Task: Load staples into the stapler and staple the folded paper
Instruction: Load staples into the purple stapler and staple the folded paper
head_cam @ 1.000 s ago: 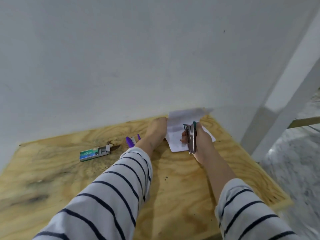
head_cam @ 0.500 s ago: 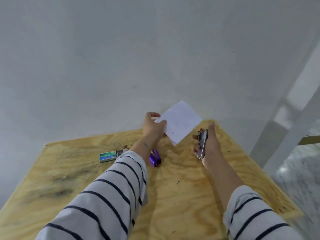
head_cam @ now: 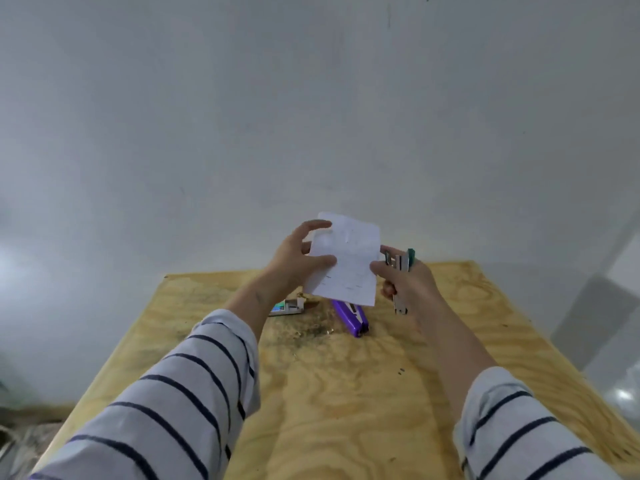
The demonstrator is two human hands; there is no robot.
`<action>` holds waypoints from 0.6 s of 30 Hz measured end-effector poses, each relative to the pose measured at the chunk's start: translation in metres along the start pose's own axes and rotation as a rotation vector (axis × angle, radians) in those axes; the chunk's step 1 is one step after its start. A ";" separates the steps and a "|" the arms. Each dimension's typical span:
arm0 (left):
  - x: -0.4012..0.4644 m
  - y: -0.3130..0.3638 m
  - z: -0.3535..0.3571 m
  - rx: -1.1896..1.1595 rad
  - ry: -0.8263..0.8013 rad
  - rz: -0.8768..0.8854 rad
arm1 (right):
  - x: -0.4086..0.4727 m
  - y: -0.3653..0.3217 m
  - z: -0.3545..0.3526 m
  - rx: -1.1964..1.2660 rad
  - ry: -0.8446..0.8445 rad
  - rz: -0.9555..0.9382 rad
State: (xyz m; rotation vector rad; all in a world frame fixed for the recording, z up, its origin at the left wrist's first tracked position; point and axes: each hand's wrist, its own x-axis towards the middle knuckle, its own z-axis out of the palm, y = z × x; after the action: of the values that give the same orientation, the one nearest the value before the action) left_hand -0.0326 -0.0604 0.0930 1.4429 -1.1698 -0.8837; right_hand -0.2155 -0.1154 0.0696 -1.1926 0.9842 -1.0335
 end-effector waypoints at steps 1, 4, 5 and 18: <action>-0.003 0.000 -0.004 0.034 -0.031 0.010 | 0.000 -0.001 0.003 -0.044 0.008 -0.020; -0.006 0.000 -0.009 0.030 0.024 0.030 | -0.001 0.000 0.010 -0.120 0.012 -0.042; -0.005 -0.001 -0.010 -0.004 0.081 0.040 | -0.003 0.002 0.012 -0.122 -0.019 -0.020; -0.007 0.001 -0.010 -0.106 0.357 0.188 | -0.025 0.005 0.033 0.169 -0.464 0.167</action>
State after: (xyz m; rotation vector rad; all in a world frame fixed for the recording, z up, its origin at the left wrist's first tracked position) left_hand -0.0252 -0.0506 0.0952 1.3148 -0.9553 -0.5229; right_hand -0.1896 -0.0832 0.0696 -1.1213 0.6067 -0.6518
